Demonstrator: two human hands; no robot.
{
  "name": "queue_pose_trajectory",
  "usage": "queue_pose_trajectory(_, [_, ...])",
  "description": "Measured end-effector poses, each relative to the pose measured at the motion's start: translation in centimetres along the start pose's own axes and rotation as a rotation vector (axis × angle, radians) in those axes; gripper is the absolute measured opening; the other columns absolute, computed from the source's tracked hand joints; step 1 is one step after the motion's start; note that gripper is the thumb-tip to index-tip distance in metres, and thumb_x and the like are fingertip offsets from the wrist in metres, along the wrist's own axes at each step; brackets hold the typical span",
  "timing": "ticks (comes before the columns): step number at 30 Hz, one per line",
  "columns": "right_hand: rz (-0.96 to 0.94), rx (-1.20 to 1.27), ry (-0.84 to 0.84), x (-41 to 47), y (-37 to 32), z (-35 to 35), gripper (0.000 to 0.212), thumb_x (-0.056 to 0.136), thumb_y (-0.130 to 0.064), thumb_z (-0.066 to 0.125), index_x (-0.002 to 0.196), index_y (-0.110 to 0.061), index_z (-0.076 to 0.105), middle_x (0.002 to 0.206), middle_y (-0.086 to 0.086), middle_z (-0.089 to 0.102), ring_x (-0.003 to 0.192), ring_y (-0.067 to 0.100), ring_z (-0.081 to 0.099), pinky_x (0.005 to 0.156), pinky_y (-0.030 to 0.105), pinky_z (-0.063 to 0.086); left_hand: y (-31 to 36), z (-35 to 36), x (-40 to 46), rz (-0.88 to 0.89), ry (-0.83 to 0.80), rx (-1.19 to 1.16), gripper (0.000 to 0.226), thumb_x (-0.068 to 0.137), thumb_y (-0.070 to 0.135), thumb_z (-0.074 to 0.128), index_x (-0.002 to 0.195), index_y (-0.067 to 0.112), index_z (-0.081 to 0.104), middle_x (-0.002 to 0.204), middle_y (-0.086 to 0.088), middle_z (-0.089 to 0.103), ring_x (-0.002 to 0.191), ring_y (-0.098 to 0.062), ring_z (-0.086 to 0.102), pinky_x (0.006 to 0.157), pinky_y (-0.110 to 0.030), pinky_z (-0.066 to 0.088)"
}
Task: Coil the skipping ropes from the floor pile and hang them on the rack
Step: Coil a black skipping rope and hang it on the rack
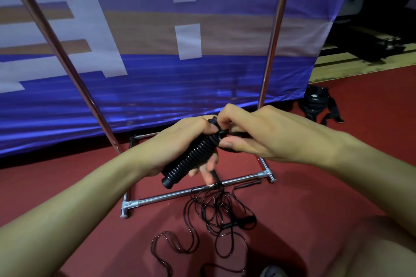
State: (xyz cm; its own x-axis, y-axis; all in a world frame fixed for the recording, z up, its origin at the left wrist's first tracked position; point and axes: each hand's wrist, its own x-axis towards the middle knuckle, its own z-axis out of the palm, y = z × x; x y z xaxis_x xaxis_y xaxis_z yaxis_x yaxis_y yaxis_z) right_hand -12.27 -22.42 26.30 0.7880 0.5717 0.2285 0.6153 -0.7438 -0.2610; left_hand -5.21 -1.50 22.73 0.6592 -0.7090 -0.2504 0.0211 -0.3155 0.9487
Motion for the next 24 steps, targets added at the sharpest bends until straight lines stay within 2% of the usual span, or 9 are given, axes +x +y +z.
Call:
queue_pose_trajectory(3, [-0.006,-0.011,0.021,0.1,-0.1,0.3,0.031,0.101,-0.052,0.042,0.113,-0.024,0.042,0.076,-0.007,0.062,0.063,0.018,0.054,0.057,0.031,0.045,0.7,0.4,-0.6,0.018,-0.11,-0.116,0.059,0.091,0.035,0.038,0.127,-0.011,0.046,0.057,-0.016,0.061,0.055,-0.033,0.07,0.042,-0.027,0.041])
queue_pose_trajectory(6, [-0.009,-0.015,0.043,0.2,0.1,0.6,0.031,0.101,-0.051,0.044,0.112,-0.022,0.044,0.067,-0.009,0.052,0.059,0.016,0.047,0.053,0.022,0.036,0.6,0.2,-0.6,0.011,-0.124,-0.104,0.059,0.093,0.035,0.036,0.13,-0.01,0.046,0.057,-0.018,0.061,0.054,-0.035,0.069,0.043,-0.028,0.042])
queue_pose_trajectory(10, [-0.024,-0.031,0.068,0.2,0.1,0.6,0.028,0.101,-0.048,0.048,0.11,-0.021,0.046,0.063,-0.008,0.05,0.057,0.02,0.044,0.052,0.025,0.037,0.8,-0.3,-0.7,0.016,-0.162,-0.078,0.046,0.103,0.032,0.032,0.134,0.002,0.047,0.065,-0.021,0.065,0.048,-0.03,0.063,0.045,-0.026,0.046])
queue_pose_trajectory(12, [-0.032,-0.056,0.075,0.2,0.1,0.7,0.027,0.101,-0.048,0.049,0.11,-0.023,0.044,0.063,-0.006,0.05,0.056,0.021,0.043,0.05,0.026,0.036,0.8,-0.5,-0.8,0.01,-0.179,-0.069,0.049,0.104,0.036,0.031,0.135,0.0,0.047,0.067,-0.021,0.067,0.045,-0.027,0.061,0.046,-0.026,0.047])
queue_pose_trajectory(14, [-0.027,-0.066,0.09,0.3,0.2,0.8,0.028,0.101,-0.05,0.047,0.11,-0.024,0.041,0.065,-0.006,0.053,0.056,0.021,0.044,0.05,0.028,0.037,0.8,-0.4,-0.8,-0.002,-0.181,-0.067,0.062,0.101,0.041,0.033,0.134,-0.011,0.045,0.067,-0.019,0.067,0.045,-0.025,0.06,0.045,-0.025,0.048])
queue_pose_trajectory(16, [-0.03,-0.072,0.13,0.3,0.3,0.9,0.029,0.101,-0.051,0.047,0.109,-0.024,0.042,0.065,-0.006,0.054,0.058,0.02,0.043,0.051,0.025,0.037,0.6,-0.1,-0.7,-0.006,-0.174,-0.081,0.063,0.103,0.039,0.03,0.132,-0.015,0.044,0.068,-0.018,0.068,0.048,-0.026,0.063,0.044,-0.025,0.046])
queue_pose_trajectory(19, [-0.017,-0.026,0.146,0.2,0.5,0.9,0.029,0.102,-0.05,0.05,0.109,-0.022,0.045,0.062,-0.005,0.051,0.058,0.019,0.041,0.053,0.022,0.037,0.8,0.0,-0.7,0.028,-0.144,-0.109,0.046,0.099,0.034,0.035,0.12,-0.001,0.056,0.08,-0.017,0.071,0.065,-0.028,0.067,0.045,-0.027,0.046])
queue_pose_trajectory(21, [0.023,0.041,0.073,0.3,0.6,0.9,0.027,0.101,-0.051,0.05,0.109,-0.026,0.044,0.065,-0.006,0.056,0.059,0.017,0.047,0.054,0.022,0.039,0.8,0.0,-1.0,0.056,-0.118,-0.083,0.031,0.092,0.031,0.041,0.102,0.011,0.061,0.08,-0.014,0.067,0.064,-0.027,0.062,0.047,-0.028,0.048])
queue_pose_trajectory(24, [0.075,0.169,-0.048,0.4,0.7,1.0,0.022,0.1,-0.044,0.058,0.108,-0.03,0.043,0.077,-0.004,0.065,0.068,0.019,0.054,0.064,0.037,0.047,0.7,0.1,-1.6,0.099,-0.122,-0.045,0.021,0.095,0.026,0.042,0.093,0.015,0.06,0.074,-0.014,0.063,0.057,-0.025,0.056,0.048,-0.028,0.047])
